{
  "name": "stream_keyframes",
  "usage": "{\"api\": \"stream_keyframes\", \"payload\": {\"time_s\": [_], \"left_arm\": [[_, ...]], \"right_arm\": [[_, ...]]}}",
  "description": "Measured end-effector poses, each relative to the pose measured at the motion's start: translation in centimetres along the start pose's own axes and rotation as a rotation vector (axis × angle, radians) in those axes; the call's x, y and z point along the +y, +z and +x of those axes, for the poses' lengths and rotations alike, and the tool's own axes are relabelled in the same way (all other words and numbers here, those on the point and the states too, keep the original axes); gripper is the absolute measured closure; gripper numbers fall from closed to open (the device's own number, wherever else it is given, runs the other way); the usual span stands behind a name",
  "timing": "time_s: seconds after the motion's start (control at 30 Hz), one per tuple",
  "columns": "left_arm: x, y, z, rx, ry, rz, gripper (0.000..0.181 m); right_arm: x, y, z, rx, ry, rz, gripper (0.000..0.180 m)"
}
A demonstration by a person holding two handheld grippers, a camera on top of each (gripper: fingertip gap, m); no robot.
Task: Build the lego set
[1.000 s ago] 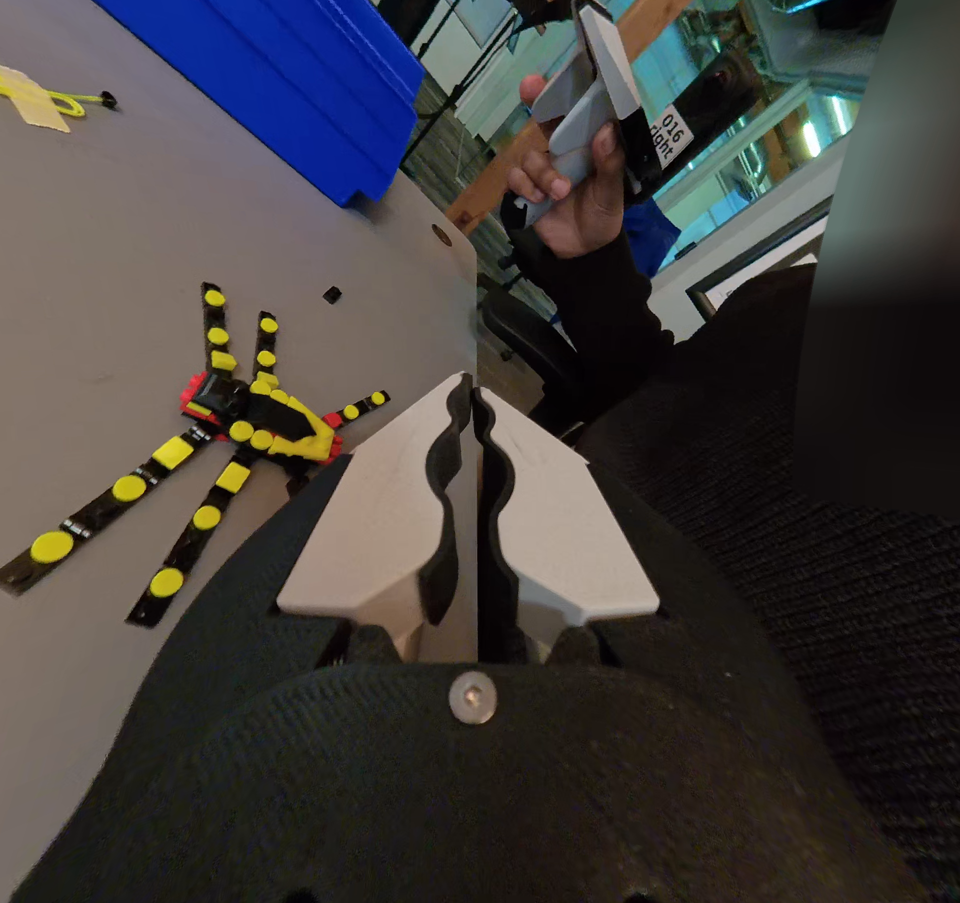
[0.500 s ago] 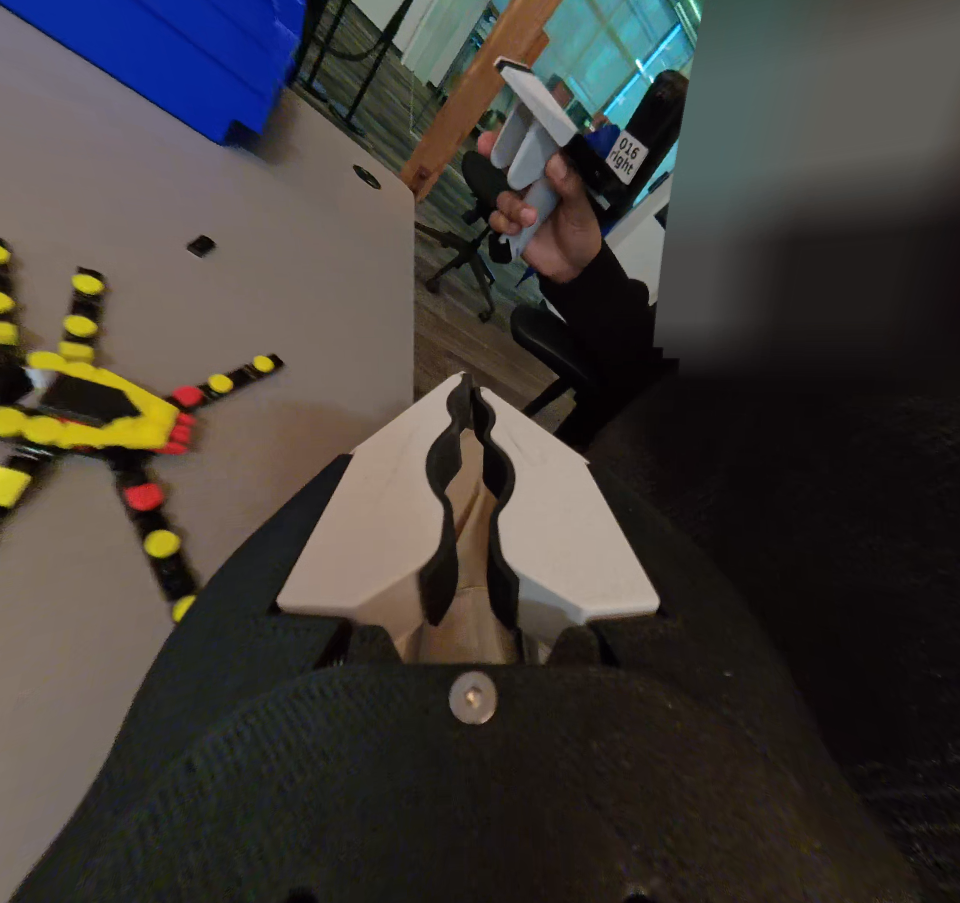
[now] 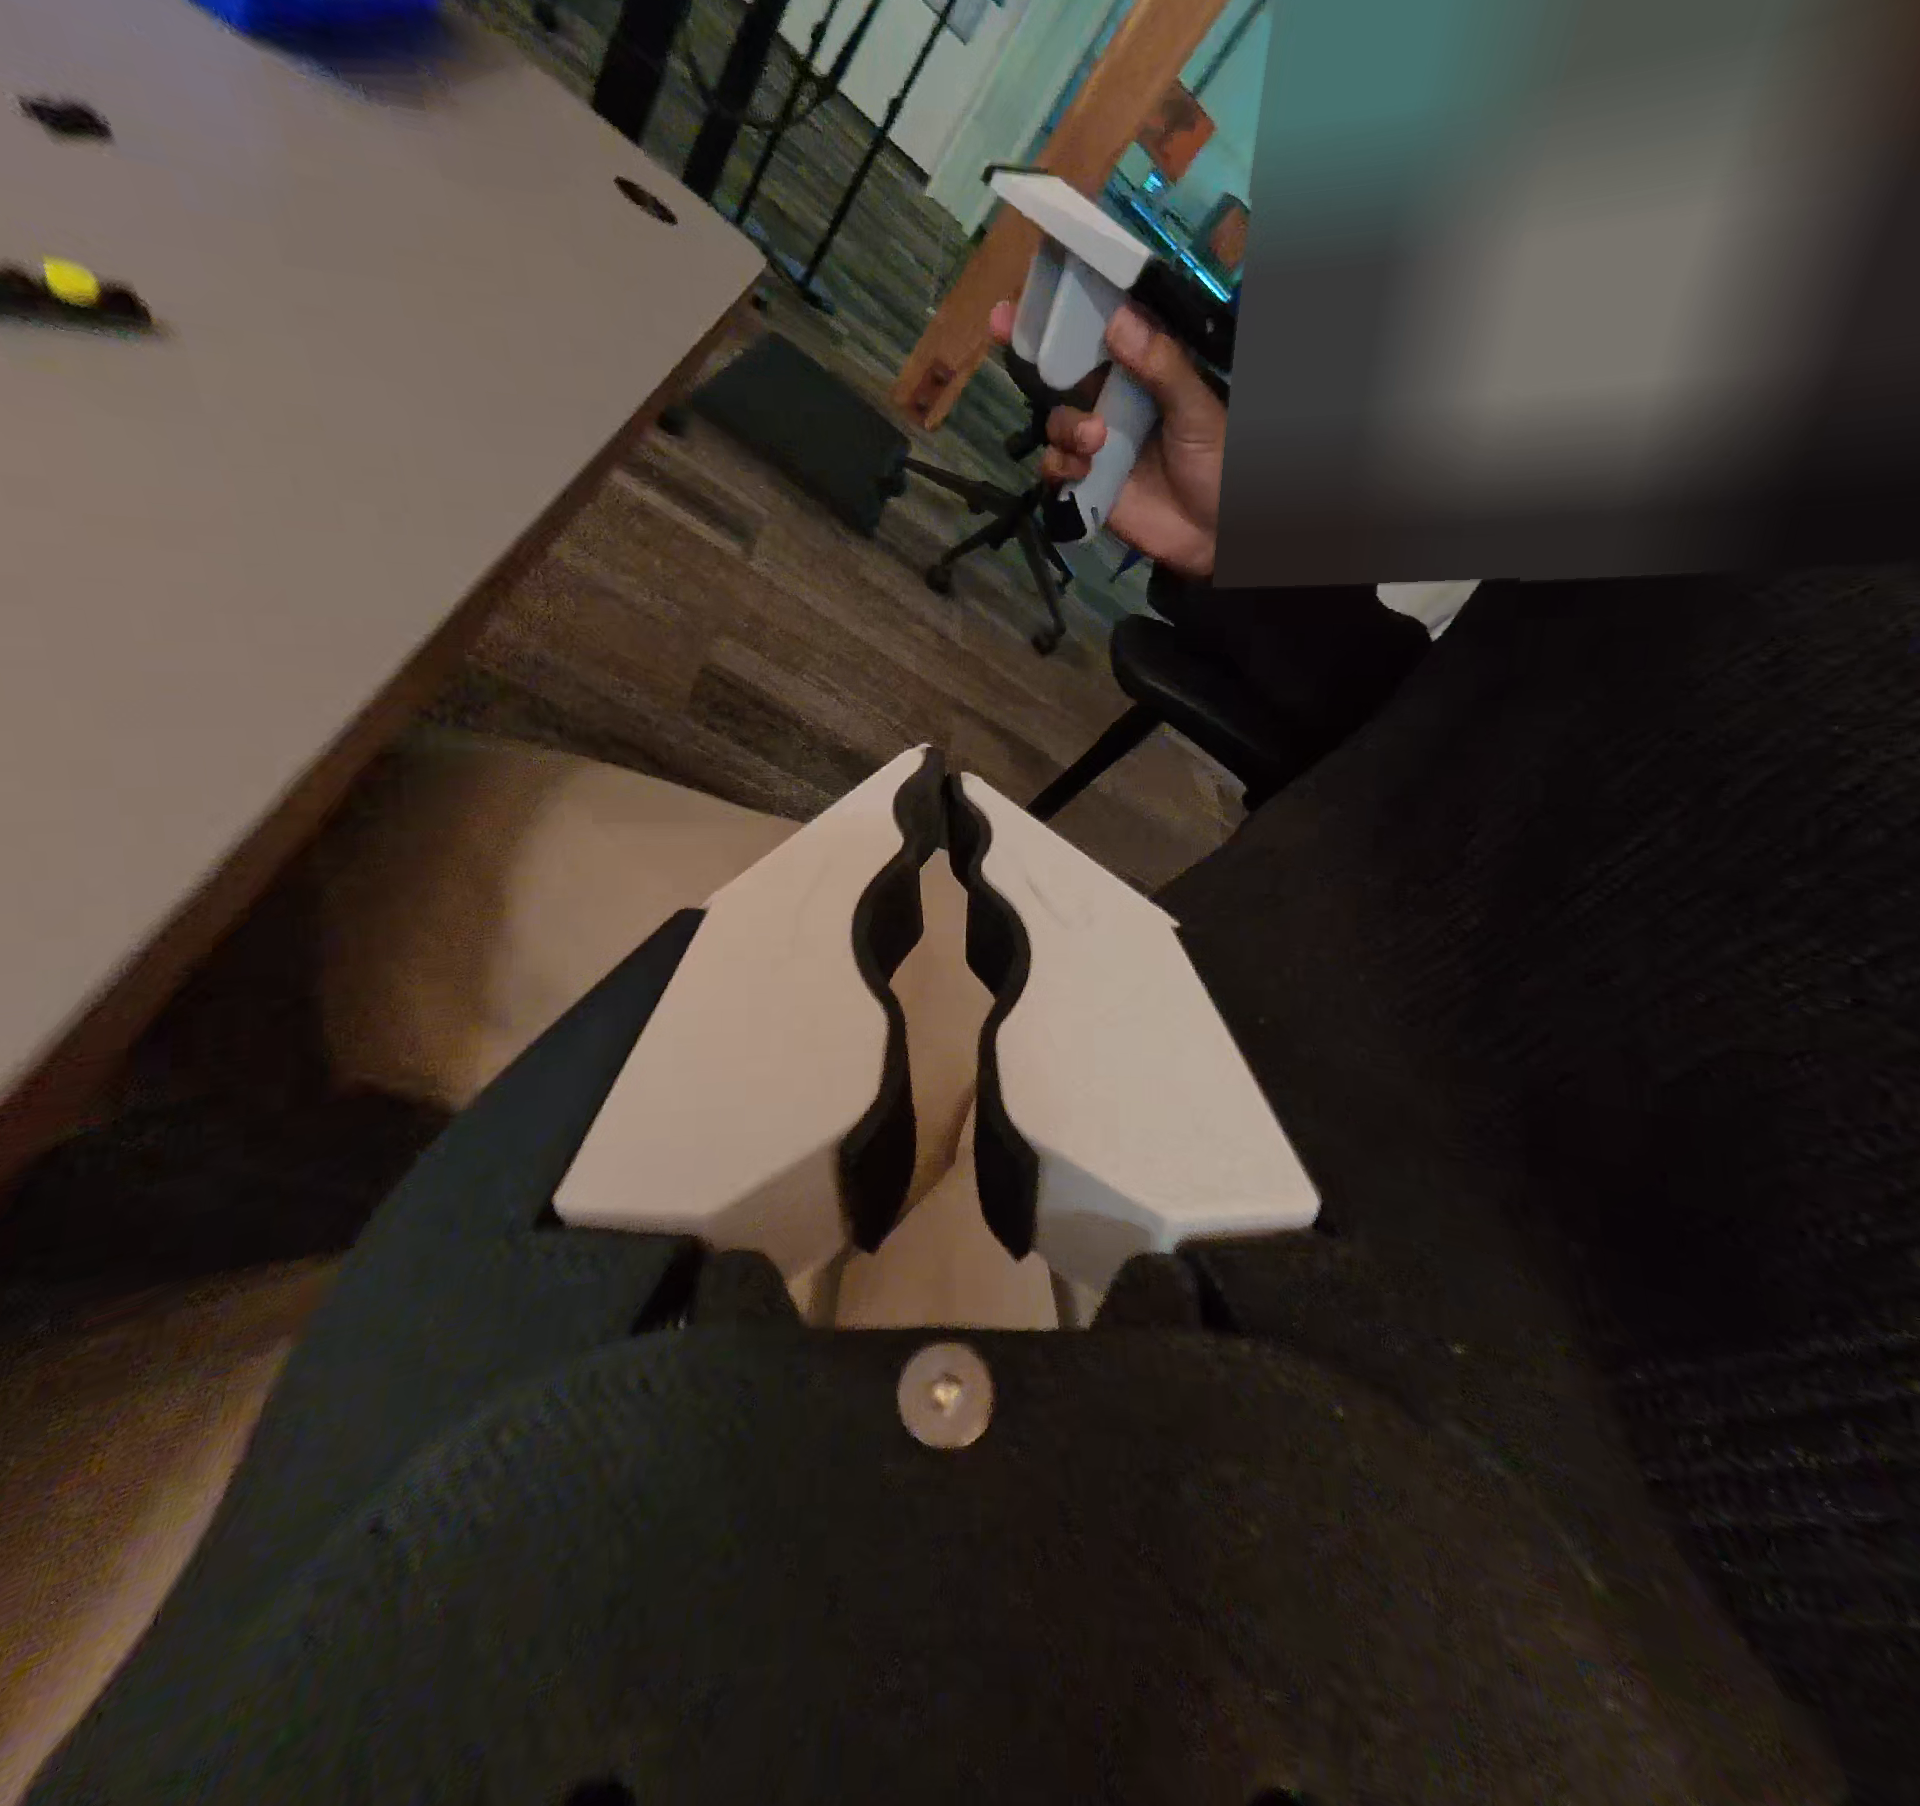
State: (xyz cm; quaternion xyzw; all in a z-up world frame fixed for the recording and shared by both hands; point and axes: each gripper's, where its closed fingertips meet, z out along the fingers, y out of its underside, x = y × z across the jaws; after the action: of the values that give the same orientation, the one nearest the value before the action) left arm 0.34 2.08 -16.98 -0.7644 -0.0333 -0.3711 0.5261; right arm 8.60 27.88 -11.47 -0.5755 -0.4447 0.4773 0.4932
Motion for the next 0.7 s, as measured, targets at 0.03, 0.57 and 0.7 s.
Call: {"api": "stream_keyframes", "payload": {"time_s": [0.03, 0.57, 0.7], "left_arm": [[0.8, -0.2, 0.4, -0.015, -0.023, 0.014, 0.181], [12.1, 1.0, 6.5, -0.203, -0.136, 0.120, 0.181], [13.3, 2.2, 7.6, -0.199, -0.136, 0.142, 0.181]], "right_arm": [[0.8, -0.6, -0.4, -0.006, -0.017, -0.029, 0.171], [9.0, -11.6, -0.9, -0.031, 0.077, -0.245, 0.164], [10.4, -11.8, -2.2, -0.095, 0.110, -0.296, 0.158]]}}
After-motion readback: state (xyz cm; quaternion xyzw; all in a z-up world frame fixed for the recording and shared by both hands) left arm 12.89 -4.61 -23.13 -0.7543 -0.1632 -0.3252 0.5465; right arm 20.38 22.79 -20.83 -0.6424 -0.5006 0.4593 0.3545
